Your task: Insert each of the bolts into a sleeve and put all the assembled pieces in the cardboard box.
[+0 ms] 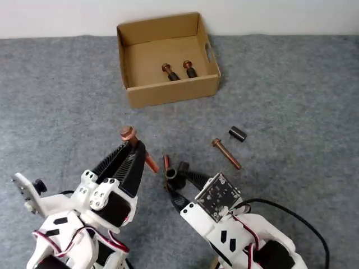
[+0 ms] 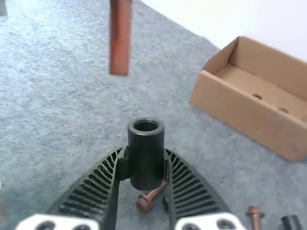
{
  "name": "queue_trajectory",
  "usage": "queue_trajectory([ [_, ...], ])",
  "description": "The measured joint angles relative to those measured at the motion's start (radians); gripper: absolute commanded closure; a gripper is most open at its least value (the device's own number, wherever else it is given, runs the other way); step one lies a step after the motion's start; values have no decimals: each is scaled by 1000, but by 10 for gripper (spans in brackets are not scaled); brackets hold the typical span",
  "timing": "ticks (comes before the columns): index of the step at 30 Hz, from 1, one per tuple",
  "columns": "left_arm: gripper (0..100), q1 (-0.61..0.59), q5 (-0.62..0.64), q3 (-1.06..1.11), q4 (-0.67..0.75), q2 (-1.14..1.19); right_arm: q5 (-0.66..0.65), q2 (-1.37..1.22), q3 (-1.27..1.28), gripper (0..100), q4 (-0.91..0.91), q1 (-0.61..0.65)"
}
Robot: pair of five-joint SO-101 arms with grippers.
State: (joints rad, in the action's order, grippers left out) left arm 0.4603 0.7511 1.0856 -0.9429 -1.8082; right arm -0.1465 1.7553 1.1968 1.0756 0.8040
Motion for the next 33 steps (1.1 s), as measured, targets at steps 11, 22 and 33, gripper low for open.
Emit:
queue_trajectory([
  [11, 996, 52, 8, 51, 40, 0, -49, 0, 0, 990, -40, 41],
  [22, 996, 110, -31, 95, -8, -3, -51, -3, 2, 990, -38, 41],
  [33, 994, 198, -180, 71, -227, -3, -52, -3, 2, 990, -38, 25],
])
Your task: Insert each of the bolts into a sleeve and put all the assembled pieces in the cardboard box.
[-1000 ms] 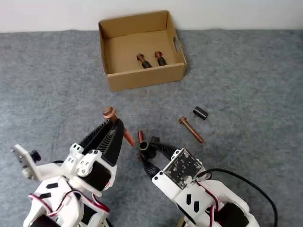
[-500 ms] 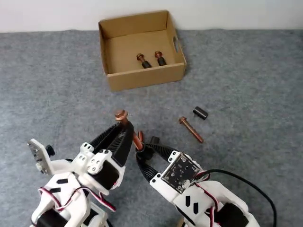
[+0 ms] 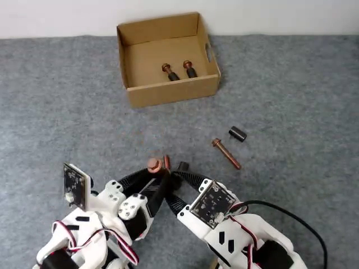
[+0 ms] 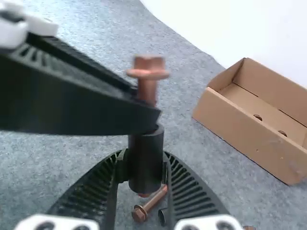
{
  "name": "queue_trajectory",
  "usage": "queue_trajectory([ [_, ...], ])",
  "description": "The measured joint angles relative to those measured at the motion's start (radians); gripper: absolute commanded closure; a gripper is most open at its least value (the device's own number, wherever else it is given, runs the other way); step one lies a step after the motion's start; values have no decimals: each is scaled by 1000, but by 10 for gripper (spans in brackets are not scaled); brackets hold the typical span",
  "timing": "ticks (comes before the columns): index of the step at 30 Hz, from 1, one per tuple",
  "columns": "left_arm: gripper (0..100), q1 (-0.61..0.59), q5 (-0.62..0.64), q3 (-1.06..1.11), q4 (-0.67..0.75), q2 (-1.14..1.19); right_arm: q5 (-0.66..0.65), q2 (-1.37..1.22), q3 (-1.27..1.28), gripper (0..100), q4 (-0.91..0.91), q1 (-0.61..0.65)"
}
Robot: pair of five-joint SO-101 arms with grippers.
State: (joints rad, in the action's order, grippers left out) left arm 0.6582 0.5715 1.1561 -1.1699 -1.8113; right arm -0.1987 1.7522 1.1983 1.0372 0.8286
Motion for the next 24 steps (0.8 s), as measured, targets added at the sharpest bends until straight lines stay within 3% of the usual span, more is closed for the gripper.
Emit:
queue_trajectory([
  [8, 780, -17, -110, 17, -32, -3, 0, -3, 2, 990, 2, -11],
  [24, 781, -112, -121, -48, -117, 2, 0, 0, 0, 990, 0, -55],
])
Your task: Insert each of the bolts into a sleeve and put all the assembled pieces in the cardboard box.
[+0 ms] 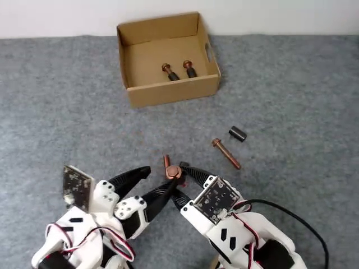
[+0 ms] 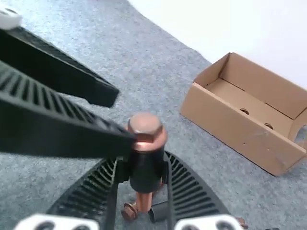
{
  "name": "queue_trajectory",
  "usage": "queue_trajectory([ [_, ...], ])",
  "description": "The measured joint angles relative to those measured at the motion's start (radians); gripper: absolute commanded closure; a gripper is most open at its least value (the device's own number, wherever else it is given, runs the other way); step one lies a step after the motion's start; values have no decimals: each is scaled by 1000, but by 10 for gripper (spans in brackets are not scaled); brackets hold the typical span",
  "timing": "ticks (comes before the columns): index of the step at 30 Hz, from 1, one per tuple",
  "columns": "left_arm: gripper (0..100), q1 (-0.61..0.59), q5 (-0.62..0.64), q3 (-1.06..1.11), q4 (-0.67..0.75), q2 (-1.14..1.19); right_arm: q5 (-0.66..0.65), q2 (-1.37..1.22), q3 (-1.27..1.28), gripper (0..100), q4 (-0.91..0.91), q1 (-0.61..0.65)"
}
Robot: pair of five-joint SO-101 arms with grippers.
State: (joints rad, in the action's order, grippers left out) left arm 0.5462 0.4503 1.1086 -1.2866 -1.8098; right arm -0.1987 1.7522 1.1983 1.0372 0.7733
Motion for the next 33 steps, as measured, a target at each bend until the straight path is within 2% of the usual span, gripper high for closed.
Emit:
queue_trajectory([
  [3, 843, -18, 0, -38, -40, 0, 0, 0, 0, 990, 0, -38],
  [7, 1000, -31, -5, -64, -75, -2, 26, -2, 34, 990, 0, -147],
  [11, 997, -46, -72, -64, -77, -2, 132, -2, 57, 990, 0, -304],
  [15, 996, -130, -169, 0, -77, -2, 227, -3, 66, 990, 49, -428],
  [18, 996, -218, -233, 106, -77, -2, 305, -94, 46, 990, 72, -448],
  [24, 996, -365, -330, 259, -41, 0, 379, -368, -135, 990, 75, -454],
  [28, 996, -413, -341, 391, 12, 2, 400, -598, -298, 990, 74, -454],
  [33, 996, -434, -344, 514, 72, 2, 402, -867, -493, 990, -20, -454],
])
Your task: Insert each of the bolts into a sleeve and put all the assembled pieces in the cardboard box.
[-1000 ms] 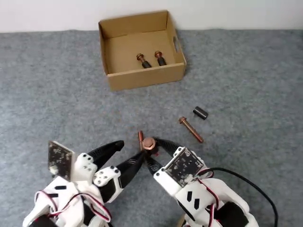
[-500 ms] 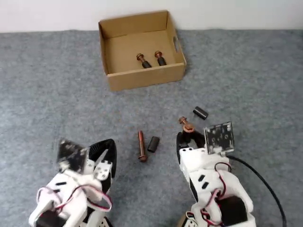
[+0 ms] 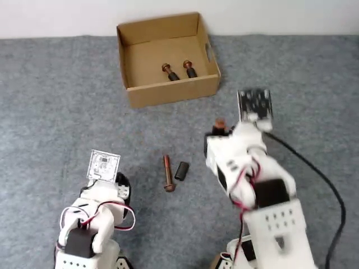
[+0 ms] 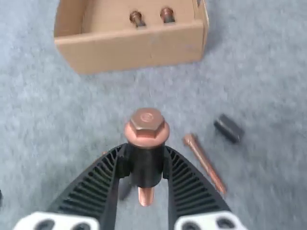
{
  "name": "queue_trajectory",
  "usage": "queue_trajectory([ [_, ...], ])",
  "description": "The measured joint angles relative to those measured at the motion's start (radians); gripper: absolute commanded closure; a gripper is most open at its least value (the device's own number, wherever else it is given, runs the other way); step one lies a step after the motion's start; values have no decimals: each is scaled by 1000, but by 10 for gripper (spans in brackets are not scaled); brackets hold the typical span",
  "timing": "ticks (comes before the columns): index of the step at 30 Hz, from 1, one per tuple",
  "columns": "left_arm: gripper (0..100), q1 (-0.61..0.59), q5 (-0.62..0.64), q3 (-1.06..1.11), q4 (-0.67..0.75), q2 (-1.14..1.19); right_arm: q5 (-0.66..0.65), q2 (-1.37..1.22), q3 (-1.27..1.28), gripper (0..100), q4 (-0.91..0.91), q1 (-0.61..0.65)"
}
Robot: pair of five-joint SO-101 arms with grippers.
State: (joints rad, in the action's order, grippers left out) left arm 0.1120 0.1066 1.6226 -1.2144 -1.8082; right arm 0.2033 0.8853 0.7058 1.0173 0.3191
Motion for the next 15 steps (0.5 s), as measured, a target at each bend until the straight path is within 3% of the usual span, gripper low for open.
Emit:
queue_trajectory([
  [15, 995, 0, 0, 63, 29, 0, 0, -819, -620, 990, -328, 0],
])
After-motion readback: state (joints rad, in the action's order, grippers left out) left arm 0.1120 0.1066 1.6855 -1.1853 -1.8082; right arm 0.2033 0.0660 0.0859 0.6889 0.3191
